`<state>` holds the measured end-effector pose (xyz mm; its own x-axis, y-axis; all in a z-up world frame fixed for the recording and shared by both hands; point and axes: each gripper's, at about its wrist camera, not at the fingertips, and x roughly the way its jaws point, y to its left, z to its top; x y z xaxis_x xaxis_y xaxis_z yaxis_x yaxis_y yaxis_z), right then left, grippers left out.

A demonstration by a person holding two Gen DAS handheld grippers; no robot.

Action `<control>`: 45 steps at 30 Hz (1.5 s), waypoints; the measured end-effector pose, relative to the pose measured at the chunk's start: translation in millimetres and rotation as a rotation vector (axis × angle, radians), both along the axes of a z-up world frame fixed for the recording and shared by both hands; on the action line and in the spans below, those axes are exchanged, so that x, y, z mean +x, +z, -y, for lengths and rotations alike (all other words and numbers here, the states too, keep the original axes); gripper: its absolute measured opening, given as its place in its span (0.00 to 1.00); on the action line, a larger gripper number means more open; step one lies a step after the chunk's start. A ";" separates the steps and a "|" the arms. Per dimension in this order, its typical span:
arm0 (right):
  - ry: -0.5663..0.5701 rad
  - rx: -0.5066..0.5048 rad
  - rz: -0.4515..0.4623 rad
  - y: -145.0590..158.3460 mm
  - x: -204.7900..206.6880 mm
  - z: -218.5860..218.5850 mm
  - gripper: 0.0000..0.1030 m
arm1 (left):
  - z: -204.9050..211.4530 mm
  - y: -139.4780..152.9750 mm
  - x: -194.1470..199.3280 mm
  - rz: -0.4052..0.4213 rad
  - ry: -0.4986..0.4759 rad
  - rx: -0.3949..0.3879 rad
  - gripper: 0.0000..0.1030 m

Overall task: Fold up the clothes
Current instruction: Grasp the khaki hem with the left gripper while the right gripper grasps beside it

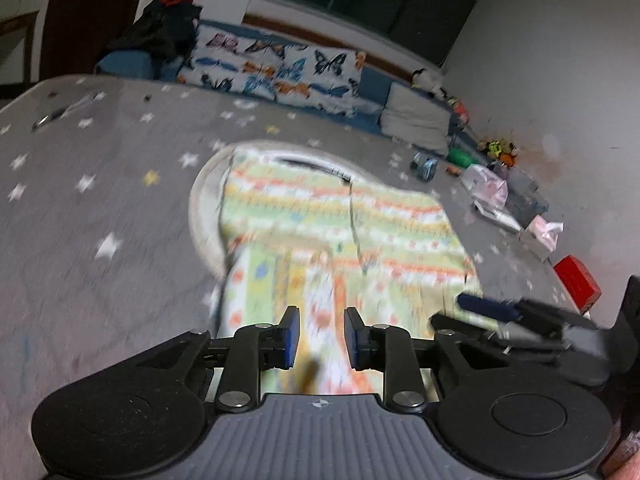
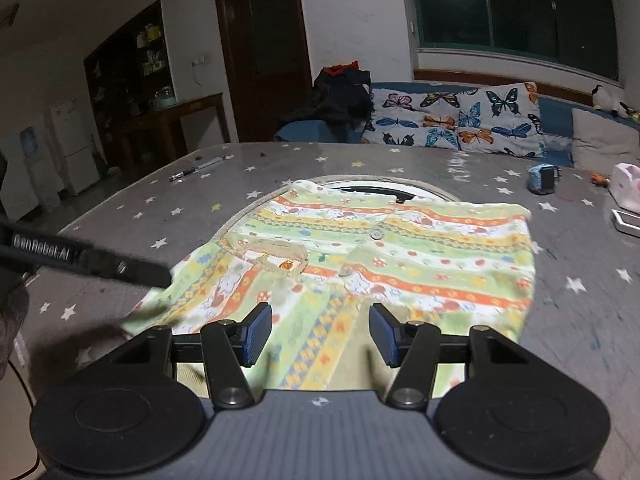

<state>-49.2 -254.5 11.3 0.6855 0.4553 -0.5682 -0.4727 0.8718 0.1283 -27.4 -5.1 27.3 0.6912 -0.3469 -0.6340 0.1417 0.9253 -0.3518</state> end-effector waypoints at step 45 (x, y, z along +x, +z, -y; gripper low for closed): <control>0.065 -0.195 -0.023 -2.5 -57.3 28.1 0.54 | 64.3 -34.5 -96.3 0.270 -0.468 0.558 0.44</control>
